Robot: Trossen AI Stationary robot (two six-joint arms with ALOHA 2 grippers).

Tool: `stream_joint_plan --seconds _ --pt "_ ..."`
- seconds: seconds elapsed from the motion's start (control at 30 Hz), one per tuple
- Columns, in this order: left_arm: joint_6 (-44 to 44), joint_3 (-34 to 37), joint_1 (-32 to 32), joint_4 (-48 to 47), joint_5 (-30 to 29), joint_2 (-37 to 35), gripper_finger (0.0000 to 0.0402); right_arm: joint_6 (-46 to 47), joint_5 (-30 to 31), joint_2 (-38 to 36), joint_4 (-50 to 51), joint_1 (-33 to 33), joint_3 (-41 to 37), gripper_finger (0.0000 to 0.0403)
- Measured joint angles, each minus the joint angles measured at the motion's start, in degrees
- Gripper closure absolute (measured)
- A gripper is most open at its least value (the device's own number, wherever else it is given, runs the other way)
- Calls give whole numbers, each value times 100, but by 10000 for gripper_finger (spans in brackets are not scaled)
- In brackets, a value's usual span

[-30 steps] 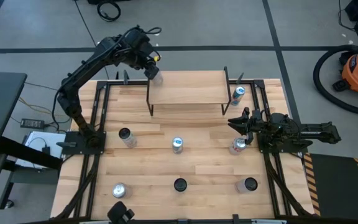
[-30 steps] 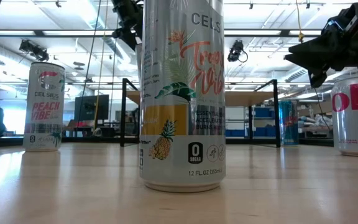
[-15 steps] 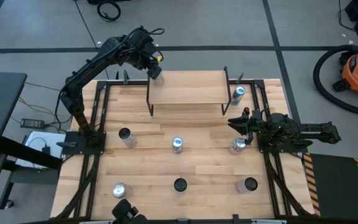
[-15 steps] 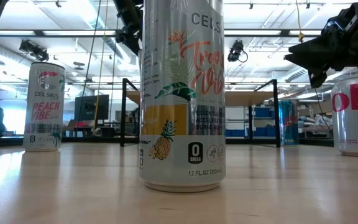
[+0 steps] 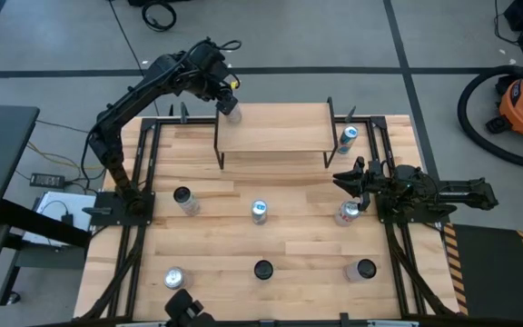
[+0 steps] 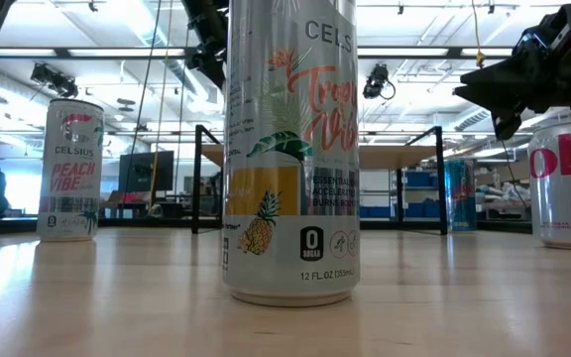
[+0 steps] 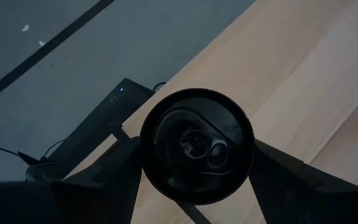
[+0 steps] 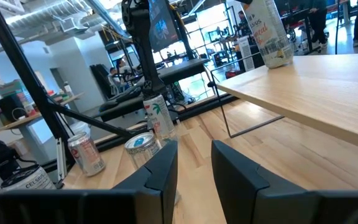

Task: Place canned beverage on shelf
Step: Put the white soda can on the shelf, then put the top blue soda can on the shelf

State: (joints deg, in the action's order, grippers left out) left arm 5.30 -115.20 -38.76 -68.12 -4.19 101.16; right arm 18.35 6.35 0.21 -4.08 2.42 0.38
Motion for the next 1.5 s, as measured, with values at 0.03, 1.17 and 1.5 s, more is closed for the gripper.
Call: stream_joint_plan --seconds 0.03,1.17,1.5 --pt "-4 0 0 0 0 0 141 -2 0 2 0 0 -2 296" --pt "-89 -838 4 -347 0 -33 83 -2 2 2 -25 0 -1 296" --pt "-439 -1812 331 -1316 -3 -39 83 -134 7 2 -935 0 -1 296"
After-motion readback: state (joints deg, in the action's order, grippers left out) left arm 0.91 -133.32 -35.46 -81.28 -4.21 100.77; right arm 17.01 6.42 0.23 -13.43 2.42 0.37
